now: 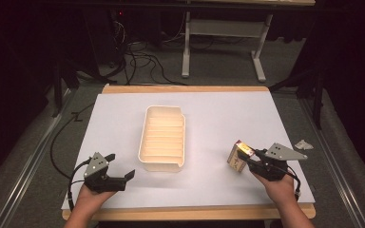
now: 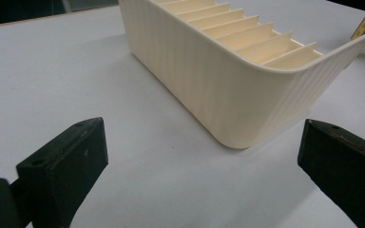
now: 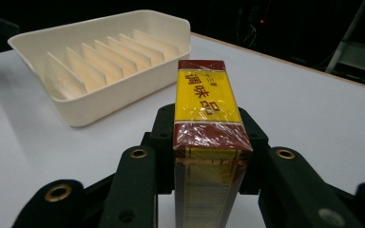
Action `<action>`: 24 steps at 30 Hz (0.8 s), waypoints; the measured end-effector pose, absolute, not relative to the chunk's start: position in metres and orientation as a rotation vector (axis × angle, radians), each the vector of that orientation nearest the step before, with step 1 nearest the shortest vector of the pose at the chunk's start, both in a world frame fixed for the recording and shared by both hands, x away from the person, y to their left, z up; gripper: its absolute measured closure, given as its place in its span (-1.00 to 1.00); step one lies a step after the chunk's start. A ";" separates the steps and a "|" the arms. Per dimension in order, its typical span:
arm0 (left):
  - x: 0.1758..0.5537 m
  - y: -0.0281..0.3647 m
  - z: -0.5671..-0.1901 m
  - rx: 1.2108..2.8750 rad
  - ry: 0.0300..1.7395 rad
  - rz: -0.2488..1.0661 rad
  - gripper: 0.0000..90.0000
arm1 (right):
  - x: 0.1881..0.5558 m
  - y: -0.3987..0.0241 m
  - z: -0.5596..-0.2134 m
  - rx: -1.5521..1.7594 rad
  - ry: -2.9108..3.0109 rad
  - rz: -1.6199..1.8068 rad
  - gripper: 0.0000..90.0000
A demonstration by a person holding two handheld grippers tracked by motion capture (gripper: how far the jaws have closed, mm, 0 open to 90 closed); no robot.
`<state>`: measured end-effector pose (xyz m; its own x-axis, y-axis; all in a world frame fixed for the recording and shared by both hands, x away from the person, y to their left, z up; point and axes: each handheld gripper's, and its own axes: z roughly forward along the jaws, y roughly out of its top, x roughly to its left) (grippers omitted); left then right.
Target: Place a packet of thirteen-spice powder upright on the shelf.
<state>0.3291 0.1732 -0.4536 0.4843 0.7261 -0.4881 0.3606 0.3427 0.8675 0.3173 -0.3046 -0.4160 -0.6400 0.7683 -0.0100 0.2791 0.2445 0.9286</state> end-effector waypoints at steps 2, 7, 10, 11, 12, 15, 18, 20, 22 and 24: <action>0.329 0.173 -0.454 1.264 1.106 0.313 -0.92 | 0.318 -0.305 -0.414 0.964 2.050 1.390 0.52; 0.328 0.172 -0.455 1.270 1.104 0.307 -0.92 | 0.330 -0.305 -0.400 0.942 2.032 1.458 0.52; 0.328 0.173 -0.455 1.270 1.106 0.303 -0.92 | 0.337 -0.304 -0.394 0.929 2.038 1.495 0.52; 0.329 0.173 -0.455 1.266 1.107 0.300 -0.92 | 0.339 -0.303 -0.393 0.926 2.046 1.501 0.52; 0.329 0.173 -0.455 1.262 1.111 0.296 -0.92 | 0.341 -0.302 -0.392 0.923 2.053 1.498 0.52; 0.329 0.174 -0.454 1.267 1.109 0.297 -0.92 | 0.348 -0.298 -0.391 0.907 2.073 1.507 0.52; 0.329 0.174 -0.454 1.267 1.109 0.294 -0.92 | 0.355 -0.295 -0.389 0.892 2.091 1.508 0.52; 0.328 0.174 -0.455 1.268 1.108 0.293 -0.92 | 0.359 -0.293 -0.389 0.888 2.102 1.511 0.52; 0.328 0.174 -0.454 1.262 1.111 0.289 -0.92 | 0.363 -0.290 -0.387 0.864 2.105 1.521 0.52; 0.328 0.174 -0.455 1.266 1.109 0.289 -0.91 | 0.367 -0.287 -0.386 0.846 2.113 1.531 0.53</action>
